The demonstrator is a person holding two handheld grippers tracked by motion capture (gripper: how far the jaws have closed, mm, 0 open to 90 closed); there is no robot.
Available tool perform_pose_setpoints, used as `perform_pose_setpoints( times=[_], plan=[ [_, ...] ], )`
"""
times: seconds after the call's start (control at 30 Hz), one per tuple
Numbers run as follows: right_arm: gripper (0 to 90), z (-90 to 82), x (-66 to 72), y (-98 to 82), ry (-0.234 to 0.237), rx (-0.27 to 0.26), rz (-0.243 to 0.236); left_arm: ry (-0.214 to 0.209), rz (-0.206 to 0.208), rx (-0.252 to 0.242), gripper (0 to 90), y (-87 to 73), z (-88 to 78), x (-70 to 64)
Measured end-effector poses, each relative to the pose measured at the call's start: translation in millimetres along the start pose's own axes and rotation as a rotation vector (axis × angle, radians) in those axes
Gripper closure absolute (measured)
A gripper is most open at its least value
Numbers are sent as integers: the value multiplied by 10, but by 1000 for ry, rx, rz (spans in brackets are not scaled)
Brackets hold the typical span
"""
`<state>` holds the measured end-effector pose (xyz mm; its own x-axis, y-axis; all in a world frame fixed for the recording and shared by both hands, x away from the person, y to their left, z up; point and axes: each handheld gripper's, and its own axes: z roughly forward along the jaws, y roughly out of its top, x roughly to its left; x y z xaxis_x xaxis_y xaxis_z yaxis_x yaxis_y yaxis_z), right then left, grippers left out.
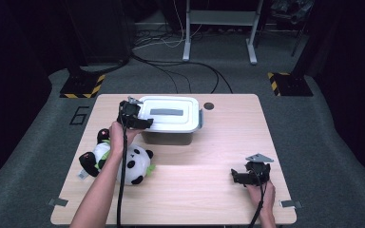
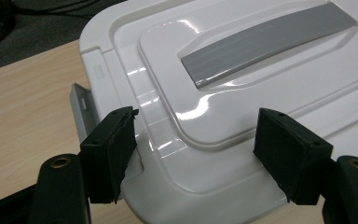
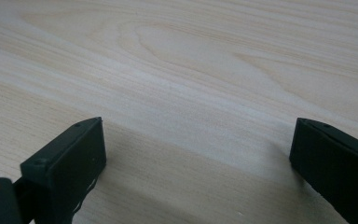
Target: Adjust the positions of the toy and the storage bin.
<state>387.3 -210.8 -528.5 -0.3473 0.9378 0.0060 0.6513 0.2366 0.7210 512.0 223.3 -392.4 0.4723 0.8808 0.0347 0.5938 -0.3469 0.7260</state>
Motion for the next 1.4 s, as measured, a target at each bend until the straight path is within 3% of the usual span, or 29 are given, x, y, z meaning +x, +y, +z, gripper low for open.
perform_pose_setpoints(
  times=[0.6,0.8,0.93,1.13,1.27,1.4],
  plan=[
    [30,2,1,-2,-1,-6,1,-75,36,-26,289,136,145,-317],
    [31,-1,-1,-1,1,-2,0,-108,13,-30,253,129,127,-294],
    [31,0,-1,8,4,1,5,-122,-4,-40,175,95,-3,-276],
    [58,-33,-22,61,42,-7,17,-136,32,-67,137,-35,-293,-307],
    [60,-110,10,206,69,-39,19,-132,49,-74,103,-144,-410,-301],
    [92,-176,78,412,94,-66,3,-142,62,-101,69,-358,-639,-283]
  ],
)
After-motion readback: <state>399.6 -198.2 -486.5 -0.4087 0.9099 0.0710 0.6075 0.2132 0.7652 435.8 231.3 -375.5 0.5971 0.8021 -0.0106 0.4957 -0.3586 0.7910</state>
